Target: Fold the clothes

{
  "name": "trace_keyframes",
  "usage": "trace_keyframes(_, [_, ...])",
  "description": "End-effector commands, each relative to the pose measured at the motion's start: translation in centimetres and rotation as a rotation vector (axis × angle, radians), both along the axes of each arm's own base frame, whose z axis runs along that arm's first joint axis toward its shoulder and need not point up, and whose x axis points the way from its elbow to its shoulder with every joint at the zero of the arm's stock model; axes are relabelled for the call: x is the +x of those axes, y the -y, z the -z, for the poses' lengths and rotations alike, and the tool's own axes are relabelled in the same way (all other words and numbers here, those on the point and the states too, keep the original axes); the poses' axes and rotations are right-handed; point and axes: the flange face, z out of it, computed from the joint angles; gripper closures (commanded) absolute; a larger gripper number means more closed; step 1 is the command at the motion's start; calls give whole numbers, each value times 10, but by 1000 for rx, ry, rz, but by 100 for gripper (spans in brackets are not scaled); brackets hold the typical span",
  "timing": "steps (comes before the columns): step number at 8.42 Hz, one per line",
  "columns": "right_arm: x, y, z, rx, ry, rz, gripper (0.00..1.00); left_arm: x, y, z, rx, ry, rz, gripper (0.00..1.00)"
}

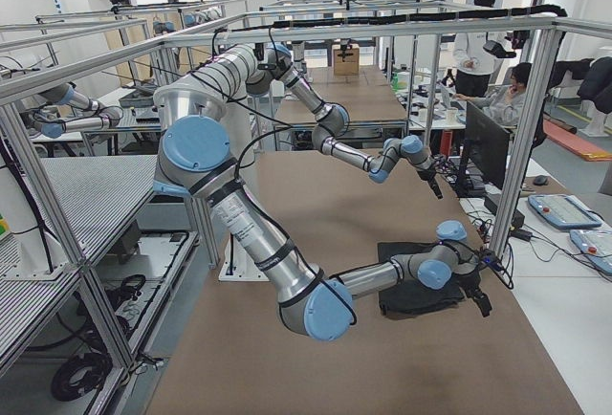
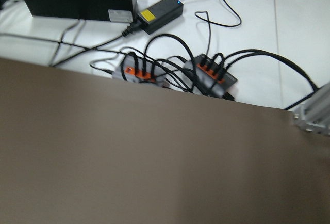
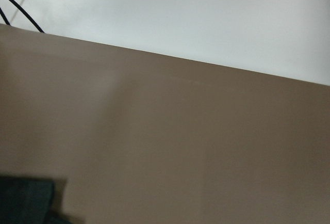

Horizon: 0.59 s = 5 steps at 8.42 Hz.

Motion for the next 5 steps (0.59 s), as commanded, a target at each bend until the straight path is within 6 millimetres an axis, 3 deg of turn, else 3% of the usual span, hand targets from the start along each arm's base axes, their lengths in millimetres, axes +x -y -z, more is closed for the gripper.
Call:
trace_keyframes(1, [114,-6,-103,81,-258,82,6,-163,-25,-140,82,306,-147,0])
trace_keyframes(2, [160,-13,-126,96,-308,100,6,-226,-43,-184,145,371,-165,0])
trace_keyframes(3, [201,-34,-145,114,-344,110,6,-270,-66,-229,161,415,-164,0])
trace_keyframes(4, [244,-66,-164,118,-368,68,6,-303,-95,-273,177,455,-162,0])
trace_keyframes(5, [271,-89,-176,116,-410,18,6,-339,-110,-287,197,460,-120,0])
